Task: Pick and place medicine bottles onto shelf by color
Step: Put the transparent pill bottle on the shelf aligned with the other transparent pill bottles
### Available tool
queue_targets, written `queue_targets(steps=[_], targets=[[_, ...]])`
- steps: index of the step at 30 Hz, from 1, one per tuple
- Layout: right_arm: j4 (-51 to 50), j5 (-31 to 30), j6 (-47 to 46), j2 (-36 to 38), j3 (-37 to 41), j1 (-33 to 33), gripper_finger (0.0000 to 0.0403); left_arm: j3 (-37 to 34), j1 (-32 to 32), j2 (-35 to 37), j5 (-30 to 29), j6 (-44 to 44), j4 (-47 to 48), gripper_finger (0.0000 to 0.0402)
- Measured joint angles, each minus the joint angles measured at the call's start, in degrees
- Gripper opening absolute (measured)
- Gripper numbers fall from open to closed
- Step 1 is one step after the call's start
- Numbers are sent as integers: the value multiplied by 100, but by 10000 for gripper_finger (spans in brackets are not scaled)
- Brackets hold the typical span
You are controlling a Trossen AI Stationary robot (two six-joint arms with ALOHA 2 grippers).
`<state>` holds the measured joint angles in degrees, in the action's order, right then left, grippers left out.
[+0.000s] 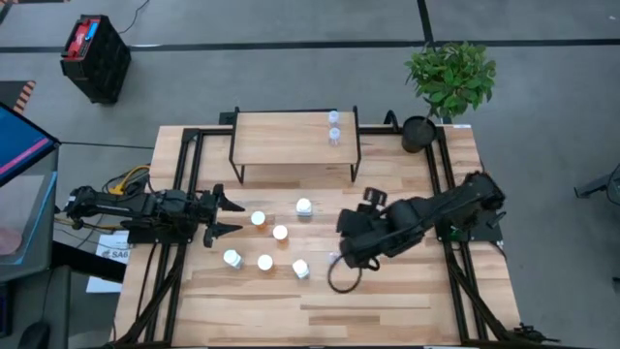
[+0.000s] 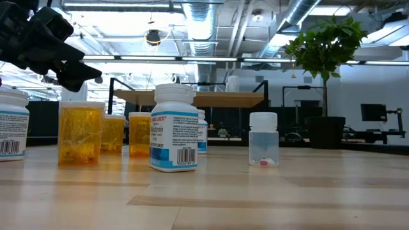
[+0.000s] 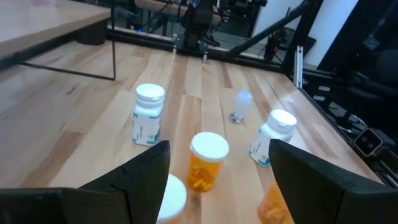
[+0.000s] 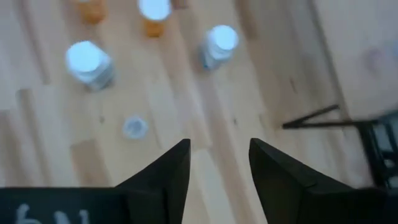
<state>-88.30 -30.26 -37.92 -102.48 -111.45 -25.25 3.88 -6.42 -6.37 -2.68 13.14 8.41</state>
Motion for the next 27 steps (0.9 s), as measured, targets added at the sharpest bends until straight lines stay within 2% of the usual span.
queue_targets(steps=[3,7,10,14,18,24,27], targets=[[68,-114,-748,393,955,-141,173,0,0,-3,0,14,-1,261],[900,-96,-1397,712,2323,-281,167,0,0,0,-2,0,-9,261],[1866,106,-1598,951,3135,-332,166,-2,0,0,-3,3,-21,261],[3818,738,-1294,1150,3977,-315,169,-8,2,0,-111,-1,-77,261],[5165,869,-876,1225,4520,-312,171,-15,2,0,-116,-72,-178,261],[5575,791,-773,1134,4617,-138,167,-15,2,0,-116,-71,-166,261],[6004,796,-190,1098,4609,-33,163,-15,2,0,-116,-128,-158,261]])
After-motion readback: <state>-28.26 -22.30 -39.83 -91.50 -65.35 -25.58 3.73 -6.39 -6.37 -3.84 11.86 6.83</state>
